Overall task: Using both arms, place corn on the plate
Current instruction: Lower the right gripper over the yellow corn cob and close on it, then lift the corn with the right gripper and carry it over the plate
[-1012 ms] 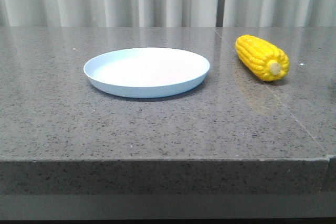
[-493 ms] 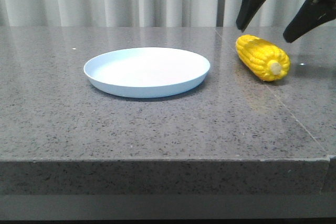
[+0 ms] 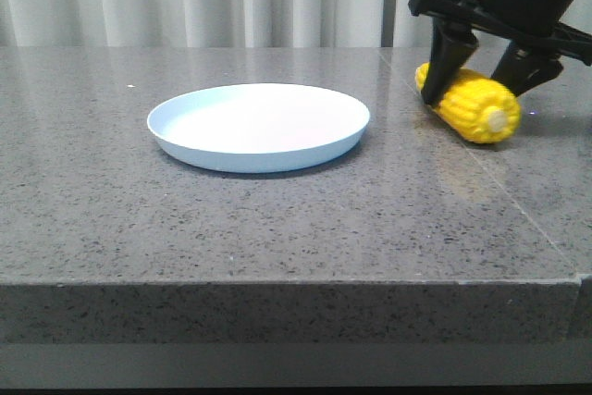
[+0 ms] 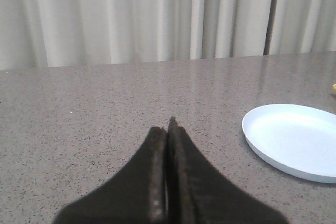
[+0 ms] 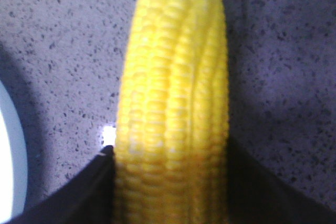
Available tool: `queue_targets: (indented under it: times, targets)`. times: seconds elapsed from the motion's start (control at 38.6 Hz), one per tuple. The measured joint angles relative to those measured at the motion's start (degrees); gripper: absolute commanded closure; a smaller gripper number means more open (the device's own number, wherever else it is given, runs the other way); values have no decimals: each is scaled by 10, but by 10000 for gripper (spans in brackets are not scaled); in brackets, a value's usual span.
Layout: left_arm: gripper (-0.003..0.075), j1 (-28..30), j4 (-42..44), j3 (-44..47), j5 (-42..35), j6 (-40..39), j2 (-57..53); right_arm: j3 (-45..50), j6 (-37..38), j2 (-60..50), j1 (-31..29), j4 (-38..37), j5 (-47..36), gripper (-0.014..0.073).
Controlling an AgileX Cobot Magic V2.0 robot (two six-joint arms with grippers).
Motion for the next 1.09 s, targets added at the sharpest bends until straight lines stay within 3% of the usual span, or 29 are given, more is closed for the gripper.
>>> queue_targets:
  times: [0.13, 0.44, 0.86, 1.09]
  targets:
    - [741, 0, 0, 0, 0, 0, 0, -4, 0, 0, 0, 0, 5, 412]
    - [741, 0, 0, 0, 0, 0, 0, -73, 0, -33, 17, 9, 53, 412]
    - [741, 0, 0, 0, 0, 0, 0, -106, 0, -21, 164, 43, 10, 410]
    - [741, 0, 0, 0, 0, 0, 0, -106, 0, 38, 190, 46, -1, 391]
